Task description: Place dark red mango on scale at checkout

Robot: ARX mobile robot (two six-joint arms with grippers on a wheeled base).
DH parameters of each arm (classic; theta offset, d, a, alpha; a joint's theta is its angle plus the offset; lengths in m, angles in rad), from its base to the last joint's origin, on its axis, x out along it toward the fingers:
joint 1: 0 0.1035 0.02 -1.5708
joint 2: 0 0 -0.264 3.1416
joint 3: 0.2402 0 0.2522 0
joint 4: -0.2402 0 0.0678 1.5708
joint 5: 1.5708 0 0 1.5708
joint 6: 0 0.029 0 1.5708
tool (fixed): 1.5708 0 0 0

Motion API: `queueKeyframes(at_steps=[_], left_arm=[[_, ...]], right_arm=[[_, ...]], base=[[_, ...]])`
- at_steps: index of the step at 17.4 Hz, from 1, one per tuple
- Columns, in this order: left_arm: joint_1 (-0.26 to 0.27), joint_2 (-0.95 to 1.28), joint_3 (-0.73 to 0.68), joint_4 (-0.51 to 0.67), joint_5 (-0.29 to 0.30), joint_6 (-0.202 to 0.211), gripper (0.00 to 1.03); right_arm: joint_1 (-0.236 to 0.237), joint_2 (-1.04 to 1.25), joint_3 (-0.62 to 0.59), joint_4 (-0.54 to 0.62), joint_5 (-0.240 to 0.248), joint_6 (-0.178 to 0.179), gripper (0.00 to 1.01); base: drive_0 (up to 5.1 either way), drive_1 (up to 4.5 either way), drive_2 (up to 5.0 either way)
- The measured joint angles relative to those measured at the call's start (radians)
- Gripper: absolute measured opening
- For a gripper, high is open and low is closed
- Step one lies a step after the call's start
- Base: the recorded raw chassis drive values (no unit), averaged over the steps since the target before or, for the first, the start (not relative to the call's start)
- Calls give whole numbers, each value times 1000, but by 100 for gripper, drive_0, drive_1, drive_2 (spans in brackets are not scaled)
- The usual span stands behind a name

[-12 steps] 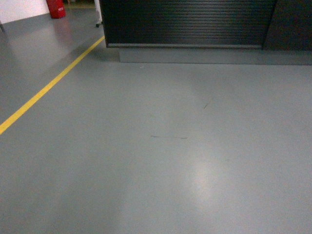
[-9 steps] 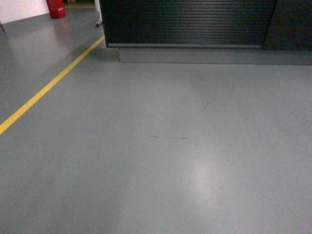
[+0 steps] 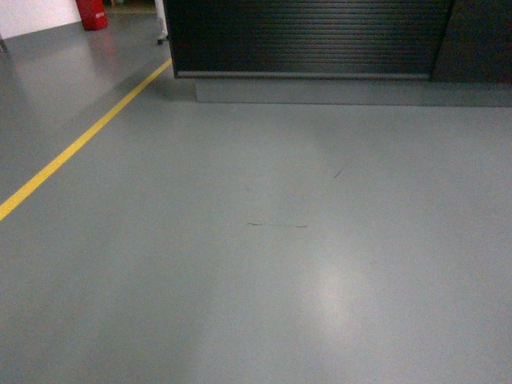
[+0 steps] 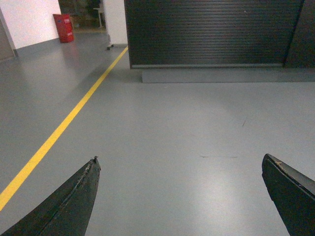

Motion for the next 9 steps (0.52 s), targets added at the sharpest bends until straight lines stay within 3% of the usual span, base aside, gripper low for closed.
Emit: queueKeyframes(at_steps=[9], left_arm=[[0, 0, 0, 0, 0, 0, 98]], right_arm=[[0, 0, 0, 0, 0, 0, 98]], base=[[0, 0, 0]])
